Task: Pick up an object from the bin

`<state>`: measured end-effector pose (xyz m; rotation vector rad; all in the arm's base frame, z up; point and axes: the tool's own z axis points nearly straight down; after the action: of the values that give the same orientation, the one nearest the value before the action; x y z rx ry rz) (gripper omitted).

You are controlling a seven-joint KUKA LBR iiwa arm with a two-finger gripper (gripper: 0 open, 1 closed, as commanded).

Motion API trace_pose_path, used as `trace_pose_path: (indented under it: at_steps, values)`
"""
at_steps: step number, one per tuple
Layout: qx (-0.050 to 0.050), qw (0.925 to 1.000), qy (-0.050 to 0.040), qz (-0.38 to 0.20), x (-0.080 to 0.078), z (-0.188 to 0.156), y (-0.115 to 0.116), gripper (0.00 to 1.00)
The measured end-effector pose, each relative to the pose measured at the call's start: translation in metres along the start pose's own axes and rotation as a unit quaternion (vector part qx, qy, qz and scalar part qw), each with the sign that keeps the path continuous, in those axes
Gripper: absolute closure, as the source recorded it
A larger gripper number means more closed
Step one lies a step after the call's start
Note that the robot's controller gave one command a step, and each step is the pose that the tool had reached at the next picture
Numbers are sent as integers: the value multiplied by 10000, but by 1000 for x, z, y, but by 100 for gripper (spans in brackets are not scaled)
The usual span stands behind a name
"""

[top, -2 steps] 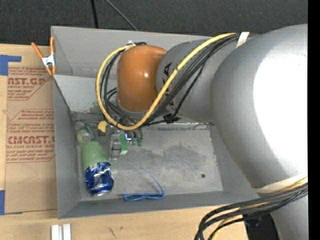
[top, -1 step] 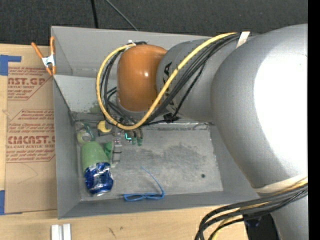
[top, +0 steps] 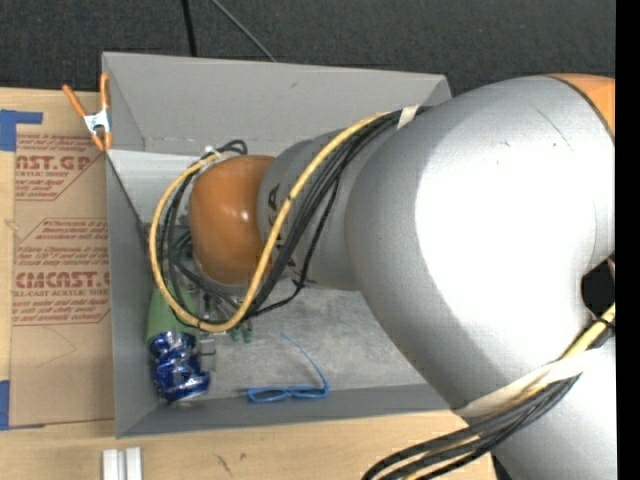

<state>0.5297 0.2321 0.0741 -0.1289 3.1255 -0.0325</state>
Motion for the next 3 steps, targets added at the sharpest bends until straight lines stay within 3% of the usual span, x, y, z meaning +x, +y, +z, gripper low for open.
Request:
trace_pose_path:
  at_steps: [1, 2, 3]
  values:
    - [-113, 9946, 0, -1035, 42, 3, 3, 0]
    - [-104, 9846, -26, -1743, 42, -5, 10, 0]
    - [-69, 9550, -63, -2964, 40, -1, 8, 0]
